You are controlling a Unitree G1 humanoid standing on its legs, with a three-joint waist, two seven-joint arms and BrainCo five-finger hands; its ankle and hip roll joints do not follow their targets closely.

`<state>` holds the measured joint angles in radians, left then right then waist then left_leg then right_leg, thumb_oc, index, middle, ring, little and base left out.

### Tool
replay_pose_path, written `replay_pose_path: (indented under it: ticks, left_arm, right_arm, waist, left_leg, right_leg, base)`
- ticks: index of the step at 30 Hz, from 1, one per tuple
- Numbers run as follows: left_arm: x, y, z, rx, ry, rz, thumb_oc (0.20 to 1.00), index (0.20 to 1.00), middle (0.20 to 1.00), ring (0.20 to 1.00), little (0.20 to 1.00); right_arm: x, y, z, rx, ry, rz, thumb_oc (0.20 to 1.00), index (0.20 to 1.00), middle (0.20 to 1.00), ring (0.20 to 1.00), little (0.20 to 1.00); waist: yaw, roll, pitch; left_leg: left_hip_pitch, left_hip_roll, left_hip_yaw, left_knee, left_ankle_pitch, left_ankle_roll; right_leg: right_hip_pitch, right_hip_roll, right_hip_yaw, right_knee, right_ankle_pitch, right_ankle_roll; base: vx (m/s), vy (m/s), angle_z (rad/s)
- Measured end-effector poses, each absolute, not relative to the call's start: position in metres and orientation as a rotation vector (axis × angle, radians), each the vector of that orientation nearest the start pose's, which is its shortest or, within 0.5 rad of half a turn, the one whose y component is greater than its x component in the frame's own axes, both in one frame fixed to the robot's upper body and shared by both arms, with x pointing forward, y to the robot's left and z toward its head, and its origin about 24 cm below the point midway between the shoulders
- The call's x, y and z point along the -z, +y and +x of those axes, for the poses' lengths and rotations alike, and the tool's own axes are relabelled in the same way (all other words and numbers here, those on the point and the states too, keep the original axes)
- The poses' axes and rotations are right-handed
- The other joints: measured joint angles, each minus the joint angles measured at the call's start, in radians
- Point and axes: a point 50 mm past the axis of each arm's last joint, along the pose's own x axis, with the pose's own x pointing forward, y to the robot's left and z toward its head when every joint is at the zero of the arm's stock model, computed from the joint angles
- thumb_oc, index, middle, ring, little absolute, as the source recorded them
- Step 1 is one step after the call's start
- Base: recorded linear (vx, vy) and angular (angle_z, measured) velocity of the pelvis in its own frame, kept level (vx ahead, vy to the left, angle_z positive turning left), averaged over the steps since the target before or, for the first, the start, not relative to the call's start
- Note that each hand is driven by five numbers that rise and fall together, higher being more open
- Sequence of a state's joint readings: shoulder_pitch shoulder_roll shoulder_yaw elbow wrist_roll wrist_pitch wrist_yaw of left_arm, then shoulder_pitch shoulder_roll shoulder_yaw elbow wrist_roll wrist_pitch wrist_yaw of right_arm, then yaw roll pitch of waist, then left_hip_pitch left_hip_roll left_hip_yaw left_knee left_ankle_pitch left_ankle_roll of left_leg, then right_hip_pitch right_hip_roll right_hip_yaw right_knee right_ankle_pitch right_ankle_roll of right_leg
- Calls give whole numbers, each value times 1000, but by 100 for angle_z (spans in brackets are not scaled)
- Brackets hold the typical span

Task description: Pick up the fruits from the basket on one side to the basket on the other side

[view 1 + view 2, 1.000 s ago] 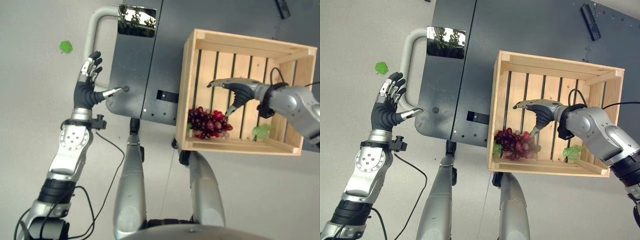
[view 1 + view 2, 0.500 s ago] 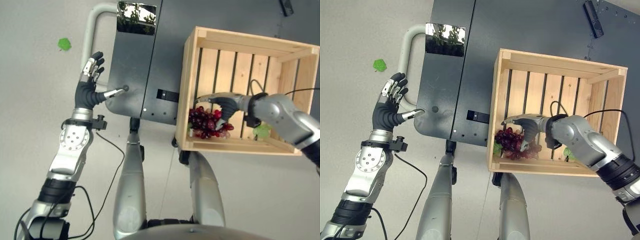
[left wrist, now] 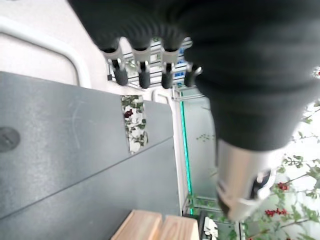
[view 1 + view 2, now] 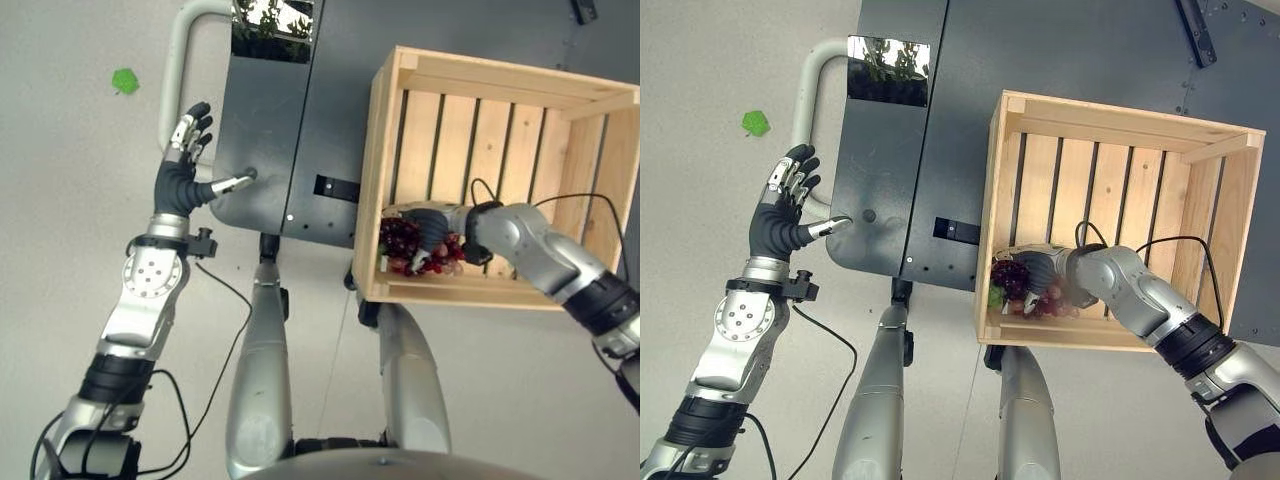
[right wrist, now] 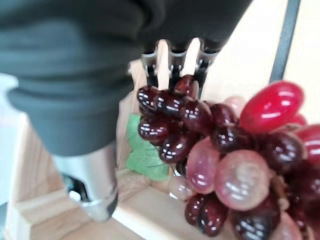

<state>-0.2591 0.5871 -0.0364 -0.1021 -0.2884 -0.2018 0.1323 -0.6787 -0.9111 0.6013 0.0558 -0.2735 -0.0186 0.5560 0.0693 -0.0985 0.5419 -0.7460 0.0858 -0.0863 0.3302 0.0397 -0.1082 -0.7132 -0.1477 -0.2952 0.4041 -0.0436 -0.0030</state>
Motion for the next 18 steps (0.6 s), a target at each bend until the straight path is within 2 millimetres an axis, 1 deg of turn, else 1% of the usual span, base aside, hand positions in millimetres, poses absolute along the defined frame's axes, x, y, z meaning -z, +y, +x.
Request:
replay_pose_path:
  ticks: [5, 6, 7, 8, 14, 18]
  left_arm:
    - [-179, 216, 282, 10, -553, 254, 1000, 1000, 1000, 1000, 1000]
    - [-179, 216, 282, 9, -553, 254, 1000, 1000, 1000, 1000, 1000]
    - [-178, 216, 282, 9, -552, 253, 1000, 1000, 1000, 1000, 1000]
    - [-178, 216, 282, 9, -552, 252, 1000, 1000, 1000, 1000, 1000]
    - [-176, 214, 282, 9, -550, 235, 1000, 1000, 1000, 1000, 1000]
    - [-176, 213, 282, 10, -548, 234, 1000, 1000, 1000, 1000, 1000]
  right_arm:
    - [-154, -169, 318, -812, -43, -1433, 1000, 1000, 1000, 1000, 1000]
    - [-154, -169, 318, -811, -45, -1432, 733, 733, 733, 733, 733]
    - [-155, -170, 318, -808, -47, -1432, 398, 398, 398, 398, 398]
    - [-155, -170, 318, -807, -48, -1432, 200, 200, 200, 200, 200]
    - [-164, -171, 320, -782, -65, -1429, 200, 200, 200, 200, 200]
    - [-166, -171, 320, -783, -67, -1431, 200, 200, 200, 200, 200]
  waist:
    - [-1, 0, 0]
    - [-1, 0, 0]
    - [0, 0, 0]
    - [0, 0, 0]
    - [1, 0, 0]
    - [2, 0, 0]
  left_leg:
    - [0, 0, 0, 0, 0, 0]
    - [0, 0, 0, 0, 0, 0]
    - [0, 0, 0, 0, 0, 0]
    - [-1, 0, 0, 0, 0, 0]
    - [-7, -2, 0, -2, 0, 0]
    - [-8, -3, 0, -4, 1, 1]
  right_leg:
    - [-1, -1, 0, 1, 0, 0]
    - [-1, -1, 0, 1, 0, 0]
    - [-1, -1, 0, 1, 0, 0]
    - [-2, -1, 0, 1, 0, 0]
    - [-10, -3, 1, 2, 0, 0]
    - [-12, -5, 1, 2, 0, 0]
  base:
    - [0, 0, 0]
    - [0, 0, 0]
    - [0, 0, 0]
    - [0, 0, 0]
    - [0, 0, 0]
    - [0, 0, 0]
